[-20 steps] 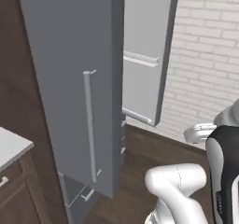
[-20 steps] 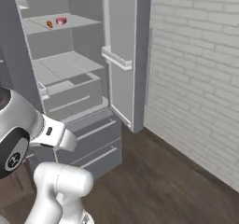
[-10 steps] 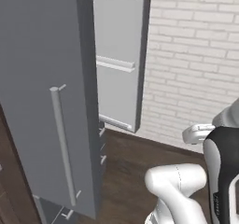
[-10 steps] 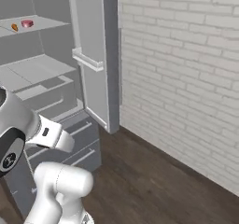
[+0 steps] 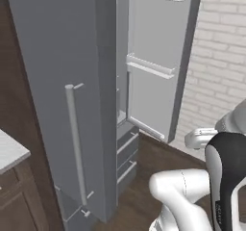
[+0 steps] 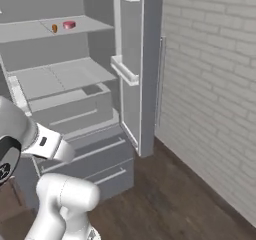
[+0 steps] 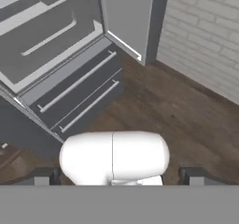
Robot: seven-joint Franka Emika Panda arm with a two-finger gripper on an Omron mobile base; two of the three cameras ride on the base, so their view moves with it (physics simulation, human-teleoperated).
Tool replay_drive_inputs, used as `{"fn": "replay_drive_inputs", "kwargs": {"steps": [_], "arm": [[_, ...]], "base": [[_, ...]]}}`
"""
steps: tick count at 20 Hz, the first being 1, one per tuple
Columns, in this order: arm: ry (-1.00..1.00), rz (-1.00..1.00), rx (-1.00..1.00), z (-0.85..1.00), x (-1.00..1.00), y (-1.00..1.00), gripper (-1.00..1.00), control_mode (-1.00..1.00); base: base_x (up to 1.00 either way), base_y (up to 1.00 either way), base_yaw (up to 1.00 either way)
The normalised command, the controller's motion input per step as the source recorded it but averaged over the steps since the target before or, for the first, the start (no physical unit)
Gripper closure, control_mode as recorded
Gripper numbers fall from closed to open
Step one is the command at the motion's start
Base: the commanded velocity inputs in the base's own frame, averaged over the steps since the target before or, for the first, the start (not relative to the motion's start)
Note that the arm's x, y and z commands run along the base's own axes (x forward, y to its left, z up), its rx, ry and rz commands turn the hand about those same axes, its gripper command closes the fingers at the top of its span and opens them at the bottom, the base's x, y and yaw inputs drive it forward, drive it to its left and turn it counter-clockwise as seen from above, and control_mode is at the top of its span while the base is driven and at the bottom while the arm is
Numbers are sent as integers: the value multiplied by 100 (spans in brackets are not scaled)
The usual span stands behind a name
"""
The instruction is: Place one carrot and one steak in each tupperware on the nearby counter, to pack two identical lunches.
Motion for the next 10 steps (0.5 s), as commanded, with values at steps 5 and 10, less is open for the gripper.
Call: {"fn": "replay_drive_inputs", "kwargs": {"steps": [5, 10], "arm": [[0, 0, 0, 0, 0, 0, -100, 100], [0, 0, 0, 0, 0, 0, -100, 100]], "base": [[57, -65, 58], [45, -52, 54]]}}
